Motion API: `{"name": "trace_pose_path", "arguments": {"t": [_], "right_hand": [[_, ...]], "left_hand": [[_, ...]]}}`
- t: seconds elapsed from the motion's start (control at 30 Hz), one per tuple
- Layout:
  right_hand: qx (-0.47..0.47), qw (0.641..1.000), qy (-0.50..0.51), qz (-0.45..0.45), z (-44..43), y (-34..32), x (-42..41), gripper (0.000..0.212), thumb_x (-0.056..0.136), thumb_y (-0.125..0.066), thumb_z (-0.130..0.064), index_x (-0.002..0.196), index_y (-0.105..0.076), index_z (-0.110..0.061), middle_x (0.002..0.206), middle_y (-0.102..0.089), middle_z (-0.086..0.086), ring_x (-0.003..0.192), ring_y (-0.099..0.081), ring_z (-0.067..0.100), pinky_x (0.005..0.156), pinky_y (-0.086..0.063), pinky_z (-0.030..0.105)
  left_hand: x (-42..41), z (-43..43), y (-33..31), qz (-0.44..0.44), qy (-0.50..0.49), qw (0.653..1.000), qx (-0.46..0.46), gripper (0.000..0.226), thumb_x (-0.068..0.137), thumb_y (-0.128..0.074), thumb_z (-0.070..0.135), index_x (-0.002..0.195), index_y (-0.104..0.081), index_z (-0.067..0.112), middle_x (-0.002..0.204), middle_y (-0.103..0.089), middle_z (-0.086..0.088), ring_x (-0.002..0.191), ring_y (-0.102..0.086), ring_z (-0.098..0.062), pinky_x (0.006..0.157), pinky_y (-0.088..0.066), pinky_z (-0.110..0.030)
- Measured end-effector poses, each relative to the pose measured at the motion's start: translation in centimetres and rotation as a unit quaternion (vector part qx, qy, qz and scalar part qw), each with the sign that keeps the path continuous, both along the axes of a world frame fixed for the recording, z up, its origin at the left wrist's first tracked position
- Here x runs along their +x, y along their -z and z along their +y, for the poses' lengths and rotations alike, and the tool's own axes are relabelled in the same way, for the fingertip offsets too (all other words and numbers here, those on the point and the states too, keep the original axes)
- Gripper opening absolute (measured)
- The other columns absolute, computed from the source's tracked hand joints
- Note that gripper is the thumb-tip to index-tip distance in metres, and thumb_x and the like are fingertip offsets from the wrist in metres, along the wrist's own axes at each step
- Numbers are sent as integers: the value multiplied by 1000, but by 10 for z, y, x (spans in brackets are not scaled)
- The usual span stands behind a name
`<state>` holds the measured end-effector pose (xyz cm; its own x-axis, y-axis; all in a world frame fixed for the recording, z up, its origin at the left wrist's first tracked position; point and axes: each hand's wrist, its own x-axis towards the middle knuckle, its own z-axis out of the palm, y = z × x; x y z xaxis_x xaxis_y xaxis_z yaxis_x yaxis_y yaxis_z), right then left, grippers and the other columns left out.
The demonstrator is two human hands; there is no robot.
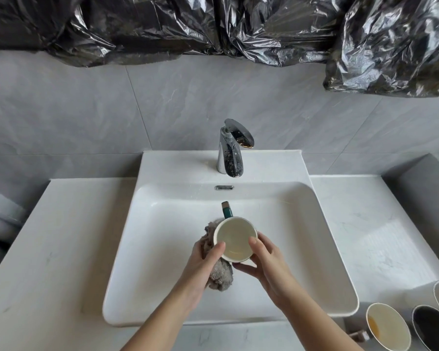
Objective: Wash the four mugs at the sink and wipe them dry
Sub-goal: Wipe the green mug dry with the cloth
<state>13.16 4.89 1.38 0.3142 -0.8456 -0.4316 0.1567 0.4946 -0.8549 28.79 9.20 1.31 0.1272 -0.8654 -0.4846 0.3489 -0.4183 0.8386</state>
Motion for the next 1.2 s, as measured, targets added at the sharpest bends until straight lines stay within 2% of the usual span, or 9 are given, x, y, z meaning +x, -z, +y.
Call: {"name": "trace_pose_path", "arguments": {"t": [0.17, 0.27, 0.43, 0.57, 0.63, 0.73, 0.93, 1.07, 1.2], "right_hand": [[-10, 1000, 12, 1, -1, 0, 5, 61, 65, -74, -47, 116, -68, -12, 112, -65, 18, 108, -64, 29, 84, -59, 44], [-21, 999, 30, 19, -6, 0, 4, 65, 61, -74, -48, 114, -67, -12, 104, -67, 11, 100, -66, 22, 83, -60, 43], [-20, 999, 23, -29, -5, -2, 1, 66, 65, -76, -46, 120, -63, -12, 118, -65, 20, 113, -65, 29, 85, -58, 40], [2, 997, -4, -77, -5, -1, -2, 92, 57, -87, -54, 133, -48, -20, 121, -67, 10, 114, -65, 25, 91, -56, 45], [21, 997, -33, -68, -7, -5, -5, 85, 67, -81, -53, 138, -45, -26, 129, -63, 9, 112, -66, 27, 89, -56, 50], [64, 996, -40, -57, -9, -10, -5, 64, 88, -70, -43, 145, -42, -32, 141, -52, 10, 107, -69, 35, 77, -59, 49], [76, 995, -32, -58, -4, -19, 3, 57, 82, -67, -53, 131, -57, -25, 129, -61, 15, 103, -68, 36, 84, -58, 53], [26, 998, -51, 7, -7, -22, 5, 61, 80, -66, -48, 134, -46, -26, 121, -66, 10, 95, -73, 25, 84, -59, 45], [18, 998, -37, 38, -9, -14, 3, 57, 84, -77, -30, 131, -47, -19, 108, -70, 10, 92, -73, 22, 74, -58, 35]], "left_hand": [[-4, -9, -4, 31, -96, 993, -54, 35, 92, -50, 47, 111, -62, 20, 113, -68, -10, 96, -66, -20, 85, -52, -45], [-1, -14, 0, -61, -113, 988, -88, 16, 98, -51, 33, 100, -67, 32, 101, -70, -5, 94, -64, -22, 88, -49, -44], [3, -22, -6, -88, -22, 990, -112, 56, 70, -65, 56, 119, -58, 31, 113, -70, 10, 109, -63, -9, 95, -47, -32], [7, -26, -9, -16, 1, 994, -104, 68, 58, -78, 43, 119, -52, 26, 109, -71, 7, 104, -66, -10, 87, -52, -30], [9, -27, -11, -34, -12, 993, -115, 60, 61, -79, 31, 114, -52, 26, 101, -72, 9, 95, -68, -6, 76, -53, -23], [11, -28, -8, -119, -51, 985, -117, 63, 59, -82, 32, 113, -50, 30, 105, -71, 11, 100, -66, -7, 82, -51, -21], [3, -13, -9, -397, -40, 908, -127, 90, 48, -76, 59, 126, -38, 34, 122, -53, 12, 108, -54, -6, 81, -42, -13], [6, -2, -5, -430, -5, 873, -230, 58, 81, -55, 53, 131, -43, 28, 125, -50, 6, 115, -47, 6, 93, -32, -3], [8, 1, -8, -411, -8, 868, -278, 38, 90, -48, 39, 123, -56, 24, 117, -60, 7, 112, -56, -1, 96, -42, -16]]}}
